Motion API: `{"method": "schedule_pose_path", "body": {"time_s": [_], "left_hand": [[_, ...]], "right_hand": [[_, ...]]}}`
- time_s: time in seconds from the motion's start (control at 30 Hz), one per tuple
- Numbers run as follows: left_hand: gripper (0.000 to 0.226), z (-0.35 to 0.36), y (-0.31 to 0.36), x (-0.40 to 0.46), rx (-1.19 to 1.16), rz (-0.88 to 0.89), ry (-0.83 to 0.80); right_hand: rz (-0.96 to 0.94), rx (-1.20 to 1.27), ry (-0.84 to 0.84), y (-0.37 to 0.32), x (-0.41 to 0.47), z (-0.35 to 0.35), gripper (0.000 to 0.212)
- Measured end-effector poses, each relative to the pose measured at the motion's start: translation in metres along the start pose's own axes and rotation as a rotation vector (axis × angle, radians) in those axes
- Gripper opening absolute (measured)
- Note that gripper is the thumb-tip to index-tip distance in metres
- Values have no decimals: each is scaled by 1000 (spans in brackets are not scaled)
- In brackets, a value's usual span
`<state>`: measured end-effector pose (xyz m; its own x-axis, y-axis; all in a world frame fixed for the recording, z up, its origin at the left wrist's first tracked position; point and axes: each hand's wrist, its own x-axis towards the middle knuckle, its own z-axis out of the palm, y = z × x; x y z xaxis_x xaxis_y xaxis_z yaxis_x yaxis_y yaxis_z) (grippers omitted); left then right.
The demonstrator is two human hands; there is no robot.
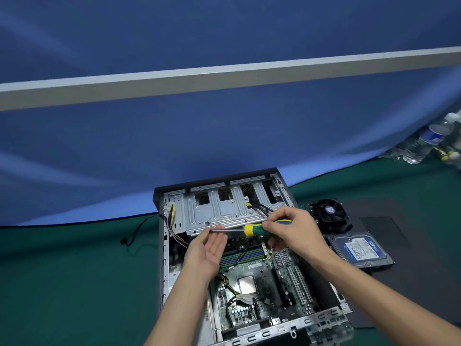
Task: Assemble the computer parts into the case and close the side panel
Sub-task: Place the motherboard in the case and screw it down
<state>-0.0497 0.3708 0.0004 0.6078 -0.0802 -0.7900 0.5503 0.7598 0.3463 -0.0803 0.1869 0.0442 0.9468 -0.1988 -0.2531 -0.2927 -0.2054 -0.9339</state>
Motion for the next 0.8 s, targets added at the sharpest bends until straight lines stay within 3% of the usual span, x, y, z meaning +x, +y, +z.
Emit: {"method": "schedule_pose_path", "body": {"time_s": [0.17, 0.27, 0.53, 0.7, 0.8], "left_hand": [[19, -6, -6, -4, 102, -103, -102], [19, -16, 0, -6, 341, -60, -107], [20, -38, 17, 13, 1383, 785, 192], [25, -60, 14, 26, 2018, 970, 267], [28, -65, 11, 31, 2060, 1031, 233]], "right_hand": [[1, -54, -1, 1, 1, -8, 11], [-8, -100, -2, 2, 3, -14, 12], [-33, -298, -66, 17, 5, -16, 12], [-23, -425, -123, 30, 15, 1, 14], [-40, -530, -148, 38, 20, 12, 16]]}}
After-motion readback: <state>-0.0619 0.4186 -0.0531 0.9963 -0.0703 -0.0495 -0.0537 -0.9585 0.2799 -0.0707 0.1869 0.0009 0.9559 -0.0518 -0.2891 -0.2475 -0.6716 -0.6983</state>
